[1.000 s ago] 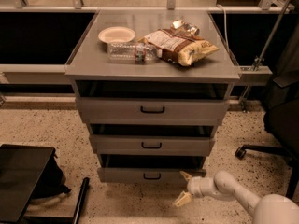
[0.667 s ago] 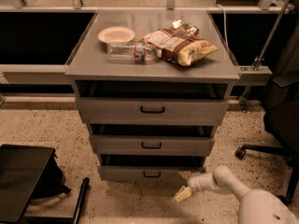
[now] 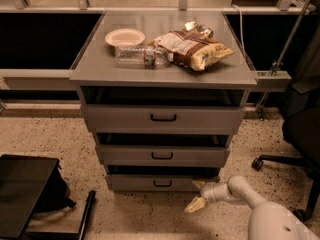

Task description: Close bottom drawer

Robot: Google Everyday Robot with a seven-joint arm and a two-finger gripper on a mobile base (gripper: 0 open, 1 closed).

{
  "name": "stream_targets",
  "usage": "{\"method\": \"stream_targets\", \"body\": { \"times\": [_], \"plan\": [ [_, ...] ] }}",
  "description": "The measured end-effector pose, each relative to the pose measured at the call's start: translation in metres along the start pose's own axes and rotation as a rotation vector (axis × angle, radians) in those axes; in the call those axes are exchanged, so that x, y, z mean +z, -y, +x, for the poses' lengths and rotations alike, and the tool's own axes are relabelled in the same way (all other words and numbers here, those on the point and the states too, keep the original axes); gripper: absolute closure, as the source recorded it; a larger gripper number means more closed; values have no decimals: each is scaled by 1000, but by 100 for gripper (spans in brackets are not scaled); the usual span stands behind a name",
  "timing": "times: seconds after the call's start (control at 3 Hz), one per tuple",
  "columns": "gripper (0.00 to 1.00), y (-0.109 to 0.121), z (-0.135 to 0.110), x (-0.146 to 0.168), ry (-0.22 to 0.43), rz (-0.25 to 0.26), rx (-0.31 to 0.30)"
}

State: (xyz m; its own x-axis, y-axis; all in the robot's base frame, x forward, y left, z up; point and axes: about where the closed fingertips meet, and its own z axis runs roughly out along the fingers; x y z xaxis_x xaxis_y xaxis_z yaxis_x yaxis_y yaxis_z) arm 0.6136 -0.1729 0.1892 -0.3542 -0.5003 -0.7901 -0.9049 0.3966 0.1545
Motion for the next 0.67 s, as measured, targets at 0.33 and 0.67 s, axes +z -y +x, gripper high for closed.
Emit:
{"method": "stream_targets", "body": {
  "times": [0.33, 0.67],
  "plan": [
    [0, 15, 1, 3, -6, -3, 34],
    [0, 15, 1, 3, -6, -3, 34]
  ]
}}
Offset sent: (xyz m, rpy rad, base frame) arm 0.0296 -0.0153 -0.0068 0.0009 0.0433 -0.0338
